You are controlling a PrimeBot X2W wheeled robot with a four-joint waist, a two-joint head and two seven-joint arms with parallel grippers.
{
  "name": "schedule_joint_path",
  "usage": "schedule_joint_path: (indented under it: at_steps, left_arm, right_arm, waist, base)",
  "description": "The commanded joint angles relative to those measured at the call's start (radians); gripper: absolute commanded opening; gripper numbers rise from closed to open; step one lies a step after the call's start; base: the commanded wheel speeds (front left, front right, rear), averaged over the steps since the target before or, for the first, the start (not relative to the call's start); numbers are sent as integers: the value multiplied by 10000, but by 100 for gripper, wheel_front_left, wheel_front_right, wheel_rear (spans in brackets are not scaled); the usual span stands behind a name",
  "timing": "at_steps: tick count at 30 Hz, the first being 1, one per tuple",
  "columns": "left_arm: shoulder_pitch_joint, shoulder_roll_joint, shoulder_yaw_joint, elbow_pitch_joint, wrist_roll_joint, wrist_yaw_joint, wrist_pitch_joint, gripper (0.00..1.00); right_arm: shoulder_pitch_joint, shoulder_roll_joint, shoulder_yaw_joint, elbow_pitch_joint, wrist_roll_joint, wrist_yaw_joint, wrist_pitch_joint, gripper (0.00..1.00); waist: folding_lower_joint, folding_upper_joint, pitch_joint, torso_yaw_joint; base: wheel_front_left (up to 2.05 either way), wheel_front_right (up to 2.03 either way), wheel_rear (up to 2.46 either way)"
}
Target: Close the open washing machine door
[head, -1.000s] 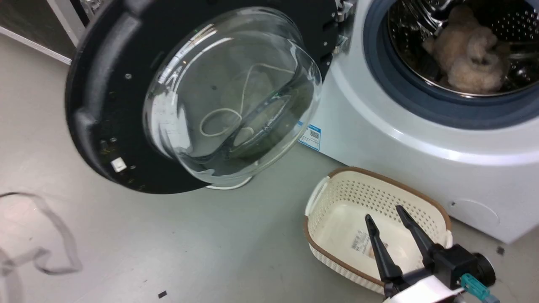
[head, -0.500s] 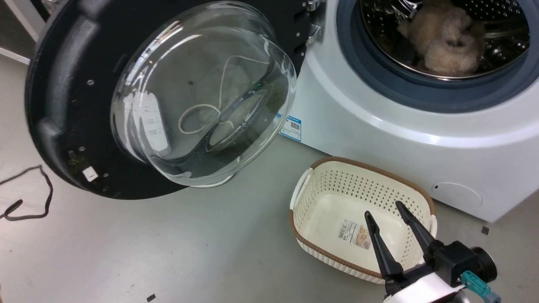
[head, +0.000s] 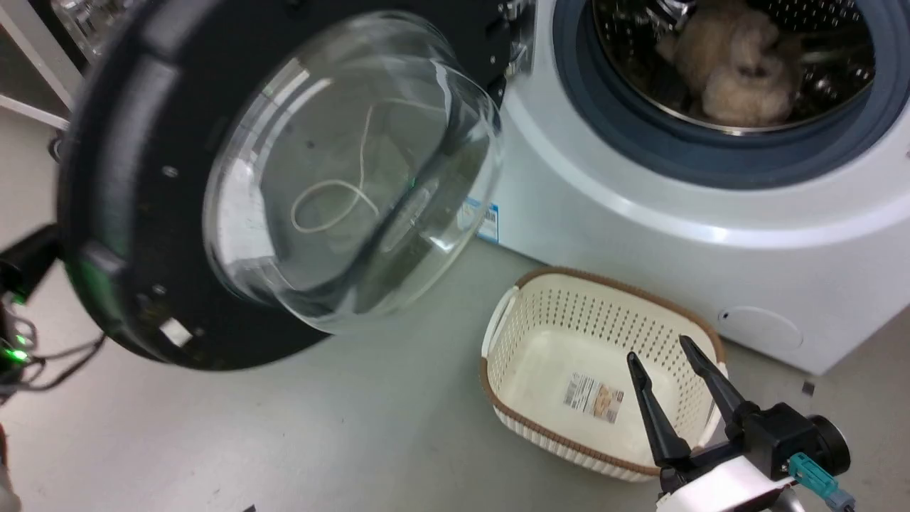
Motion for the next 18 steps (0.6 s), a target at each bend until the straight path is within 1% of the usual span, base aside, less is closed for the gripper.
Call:
schedule_joint_path:
  at_steps: [1,6,7,8,11,15,18]
  left_arm:
    - [413,-231,-90,-243,-205,-168,427,0]
    - [1376,-672,-306,-1252,-477,-300,1232,0]
    - [2105,-1124,-427,-2070,-608,-291,1504,0]
    - [3256,-1866,-716,-3268,-722,-223,1844,0]
    - [4070,-2392,-919,-4056,-825,-210,2038,0]
    - [5045,-3243,-1376,-5177,-945,-69,2086,0]
    - [5723,-3575,-1870,-5801,-1188,-58,1968,0]
  right_arm:
    - [15,53,-53,45,87,8,-47,100]
    - [190,223,-174,153,77,8,-47,100]
    - [274,308,-253,185,49,8,-47,100]
    - [421,395,-441,190,7,8,-47,100]
    - [530,435,-507,220,-68,8,-47,100]
    - [617,464,-717,201,-139,8,-47,100]
    - [632,475,-830,177,-213,8,-47,100]
  waist:
    - [0,0,-249,43]
    - [0,0,-771,67]
    - [0,0,-1055,-8]
    - [0,0,-1382,-192]
    - [0,0,-1592,-455]
    - [0,0,-1675,-942]
    - [0,0,-1645,-1372]
  base:
    - [0,0,0]
    - [0,0,0]
    - [0,0,0]
    - [0,0,0]
    - [0,0,0]
    - [0,0,0]
    - [0,0,0]
